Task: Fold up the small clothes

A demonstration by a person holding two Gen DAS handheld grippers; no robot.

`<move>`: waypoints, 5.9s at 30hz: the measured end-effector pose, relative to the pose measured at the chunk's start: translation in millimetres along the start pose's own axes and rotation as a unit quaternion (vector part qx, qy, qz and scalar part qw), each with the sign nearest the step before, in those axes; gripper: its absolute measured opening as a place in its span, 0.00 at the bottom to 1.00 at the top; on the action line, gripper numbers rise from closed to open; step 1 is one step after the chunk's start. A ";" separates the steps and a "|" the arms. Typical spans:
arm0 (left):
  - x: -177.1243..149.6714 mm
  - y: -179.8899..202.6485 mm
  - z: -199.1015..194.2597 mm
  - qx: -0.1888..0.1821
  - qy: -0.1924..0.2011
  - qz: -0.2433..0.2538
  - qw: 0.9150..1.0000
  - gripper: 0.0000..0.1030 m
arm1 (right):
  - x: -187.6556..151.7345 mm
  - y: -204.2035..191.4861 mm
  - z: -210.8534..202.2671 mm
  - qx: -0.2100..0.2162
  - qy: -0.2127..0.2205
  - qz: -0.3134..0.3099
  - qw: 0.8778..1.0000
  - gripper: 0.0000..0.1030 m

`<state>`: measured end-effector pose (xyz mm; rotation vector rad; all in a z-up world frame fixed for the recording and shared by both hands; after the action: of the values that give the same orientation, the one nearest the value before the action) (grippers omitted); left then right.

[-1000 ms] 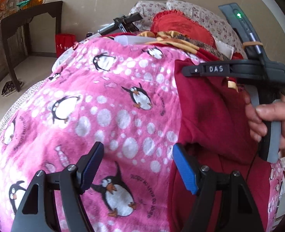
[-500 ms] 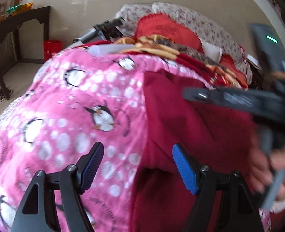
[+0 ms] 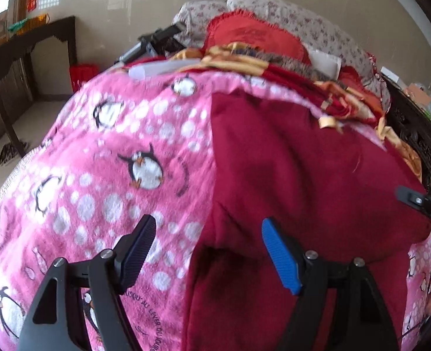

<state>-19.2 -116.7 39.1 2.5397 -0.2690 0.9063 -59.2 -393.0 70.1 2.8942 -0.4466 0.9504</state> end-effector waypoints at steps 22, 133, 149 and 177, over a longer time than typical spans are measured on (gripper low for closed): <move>-19.1 54.0 8.9 -0.008 -0.017 0.029 0.999 0.77 | -14.7 141.2 7.1 -0.145 -0.010 0.097 0.985 0.00; 97.2 140.2 -33.3 -0.133 0.013 0.129 0.983 0.06 | -70.2 188.4 -63.1 0.037 -0.025 0.146 0.988 0.17; 116.9 95.5 -66.8 -0.103 0.016 0.056 0.993 0.05 | -64.8 93.2 -61.2 -0.060 0.041 -0.054 0.996 0.17; 26.5 48.1 40.7 -0.031 -0.103 0.047 0.993 0.13 | -80.3 101.4 -40.7 -0.081 0.000 -0.019 0.997 0.06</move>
<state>8.5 -179.0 43.6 2.5820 -0.4767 0.6576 -173.7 -463.6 52.6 2.7476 -0.4459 0.8665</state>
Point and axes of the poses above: each gripper's, at about its wrist camera, not at the fingertips, and z roughly the way its jaws point, y to its right, x to its top, the point moved 1 cm from there along z, roughly the way its jaws point, and after that the axes turned 14 degrees about -x, right-handed, at the moved point
